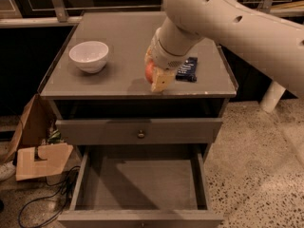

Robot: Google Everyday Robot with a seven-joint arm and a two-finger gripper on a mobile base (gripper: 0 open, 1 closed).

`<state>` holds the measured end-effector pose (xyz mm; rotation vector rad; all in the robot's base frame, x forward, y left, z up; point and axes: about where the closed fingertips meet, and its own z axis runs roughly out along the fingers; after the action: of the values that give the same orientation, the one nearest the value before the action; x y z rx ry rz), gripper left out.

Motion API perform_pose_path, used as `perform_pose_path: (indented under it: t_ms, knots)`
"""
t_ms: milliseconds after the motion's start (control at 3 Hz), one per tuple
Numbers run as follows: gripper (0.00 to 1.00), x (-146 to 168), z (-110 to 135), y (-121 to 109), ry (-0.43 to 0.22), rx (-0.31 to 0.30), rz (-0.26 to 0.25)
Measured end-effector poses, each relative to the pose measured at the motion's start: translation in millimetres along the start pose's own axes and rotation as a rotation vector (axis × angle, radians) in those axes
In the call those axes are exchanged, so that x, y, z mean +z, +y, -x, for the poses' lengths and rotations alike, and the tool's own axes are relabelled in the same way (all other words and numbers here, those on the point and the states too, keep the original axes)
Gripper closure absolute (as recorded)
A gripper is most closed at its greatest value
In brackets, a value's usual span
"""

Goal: Pick apple from middle drawer and place on counter

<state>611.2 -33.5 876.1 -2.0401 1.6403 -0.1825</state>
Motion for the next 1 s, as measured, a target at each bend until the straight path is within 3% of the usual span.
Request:
perform_pose_path:
  t_ms: [333,667,1000]
  knots:
    - [1.0,7,14,-6,-0.08,-0.066,0.084]
    - [1.0,6,14,-6,-0.08,-0.067,0.083]
    - [1.0,12,12,-28,-0.059,-0.064,0.112]
